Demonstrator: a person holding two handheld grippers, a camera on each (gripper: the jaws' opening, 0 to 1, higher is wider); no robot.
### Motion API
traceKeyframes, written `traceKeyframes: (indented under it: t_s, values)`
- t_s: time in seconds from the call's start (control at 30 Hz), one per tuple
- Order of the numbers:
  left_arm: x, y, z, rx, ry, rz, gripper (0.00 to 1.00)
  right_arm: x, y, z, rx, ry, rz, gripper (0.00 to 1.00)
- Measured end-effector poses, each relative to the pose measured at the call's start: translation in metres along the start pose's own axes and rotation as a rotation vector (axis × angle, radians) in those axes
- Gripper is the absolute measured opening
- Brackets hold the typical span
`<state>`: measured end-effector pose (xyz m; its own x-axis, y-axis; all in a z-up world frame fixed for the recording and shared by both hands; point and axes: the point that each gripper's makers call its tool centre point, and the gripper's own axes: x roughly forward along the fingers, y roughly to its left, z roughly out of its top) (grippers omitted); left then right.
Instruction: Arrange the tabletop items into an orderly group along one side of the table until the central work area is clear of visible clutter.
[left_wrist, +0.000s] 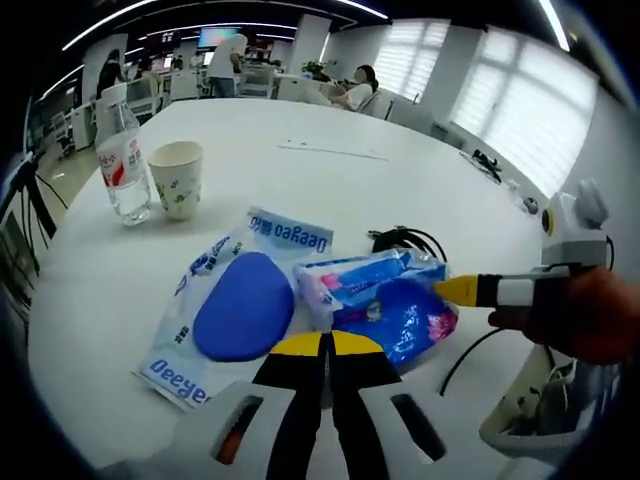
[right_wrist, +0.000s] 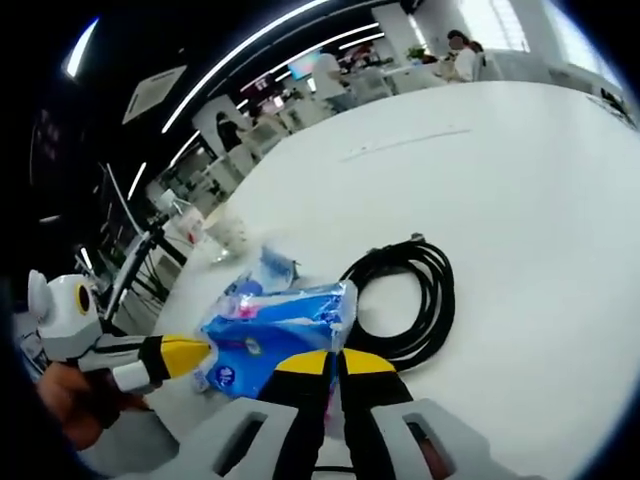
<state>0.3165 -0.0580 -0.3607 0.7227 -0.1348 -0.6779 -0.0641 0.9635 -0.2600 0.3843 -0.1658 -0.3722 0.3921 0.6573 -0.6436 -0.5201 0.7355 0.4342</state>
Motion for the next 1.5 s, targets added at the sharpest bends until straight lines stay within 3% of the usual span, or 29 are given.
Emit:
traceKeyframes:
  t_s: [0.07,0.27,0.33,0.73,0.9,1.07,1.13,1.2,1.33,1.4,1.5]
  values:
    - [0.002,-0.004,0.001,0.01,0.004,-0.005,0.0,-0.011,0.009,0.001,-0.005,-0.011,-0.001,0.0]
    - [0.005,-0.006,0.006,0.003,-0.005,-0.014,0.0,-0.012,0.005,0.007,-0.043,-0.025,0.002,0.0]
    - [0.007,-0.008,0.007,0.0,-0.007,-0.016,0.0,-0.005,-0.005,0.01,-0.044,-0.03,0.0,0.0]
    - [0.02,-0.019,0.017,0.011,-0.017,-0.029,0.0,-0.018,-0.015,0.021,-0.048,-0.058,-0.012,0.0]
    - [0.032,-0.02,0.023,0.031,-0.017,-0.036,0.0,-0.017,-0.027,0.026,-0.033,-0.076,-0.021,0.0]
    - [0.043,-0.036,0.032,0.073,-0.013,-0.05,0.0,-0.022,-0.036,0.032,-0.013,-0.085,-0.034,0.0]
    - [0.049,-0.041,0.036,0.079,-0.013,-0.059,0.0,-0.018,-0.052,0.037,-0.006,-0.092,-0.038,0.0]
    - [0.053,-0.045,0.038,0.079,-0.011,-0.067,0.0,-0.024,-0.048,0.039,0.0,-0.098,-0.041,0.0]
    - [0.061,-0.05,0.043,0.081,-0.009,-0.078,0.0,-0.022,-0.064,0.047,0.013,-0.104,-0.053,0.0]
    - [0.066,-0.052,0.047,0.077,-0.009,-0.083,0.0,-0.032,-0.056,0.048,0.02,-0.106,-0.058,0.0]
    - [0.076,-0.049,0.057,0.076,-0.01,-0.087,0.0,-0.017,-0.076,0.057,0.027,-0.11,-0.057,0.0]
